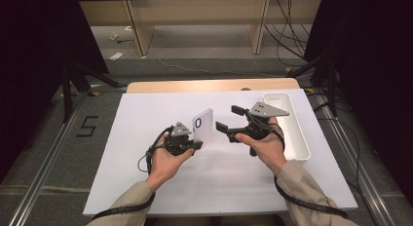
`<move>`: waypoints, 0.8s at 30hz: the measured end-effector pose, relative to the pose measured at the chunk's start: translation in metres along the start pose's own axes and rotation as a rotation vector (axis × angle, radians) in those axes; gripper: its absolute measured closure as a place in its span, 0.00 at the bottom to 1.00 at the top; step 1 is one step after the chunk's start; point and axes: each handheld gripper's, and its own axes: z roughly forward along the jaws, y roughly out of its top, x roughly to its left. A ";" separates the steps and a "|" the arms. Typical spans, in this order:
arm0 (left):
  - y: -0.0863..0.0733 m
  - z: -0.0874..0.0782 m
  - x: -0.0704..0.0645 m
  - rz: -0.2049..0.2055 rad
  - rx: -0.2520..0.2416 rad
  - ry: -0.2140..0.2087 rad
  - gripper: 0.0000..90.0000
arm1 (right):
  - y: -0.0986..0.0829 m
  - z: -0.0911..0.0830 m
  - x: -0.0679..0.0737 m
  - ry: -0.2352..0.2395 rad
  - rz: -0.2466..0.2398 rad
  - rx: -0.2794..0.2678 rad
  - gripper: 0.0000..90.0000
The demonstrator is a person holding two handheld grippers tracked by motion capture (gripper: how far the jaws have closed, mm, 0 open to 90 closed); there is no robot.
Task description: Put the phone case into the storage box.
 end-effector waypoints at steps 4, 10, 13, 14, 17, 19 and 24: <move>0.001 0.002 -0.002 -0.003 0.003 -0.004 0.89 | 0.000 0.001 0.003 -0.005 0.003 -0.007 0.12; 0.002 0.005 -0.005 -0.001 0.003 -0.006 0.89 | -0.001 0.005 0.007 -0.012 0.002 -0.007 0.11; 0.002 0.006 -0.007 0.005 0.006 -0.008 0.89 | -0.004 0.008 0.008 -0.015 0.006 0.000 0.11; 0.002 0.006 -0.008 0.006 0.005 -0.008 0.89 | -0.005 0.008 0.009 -0.018 0.008 0.001 0.11; 0.003 0.008 -0.010 0.011 0.007 -0.012 0.89 | -0.006 0.010 0.010 -0.017 0.017 0.005 0.11; 0.004 0.008 -0.012 0.017 0.009 -0.013 0.89 | -0.007 0.011 0.010 -0.019 0.020 0.003 0.11; 0.004 0.010 -0.014 0.022 0.012 -0.020 0.89 | -0.007 0.012 0.010 -0.025 0.029 -0.002 0.11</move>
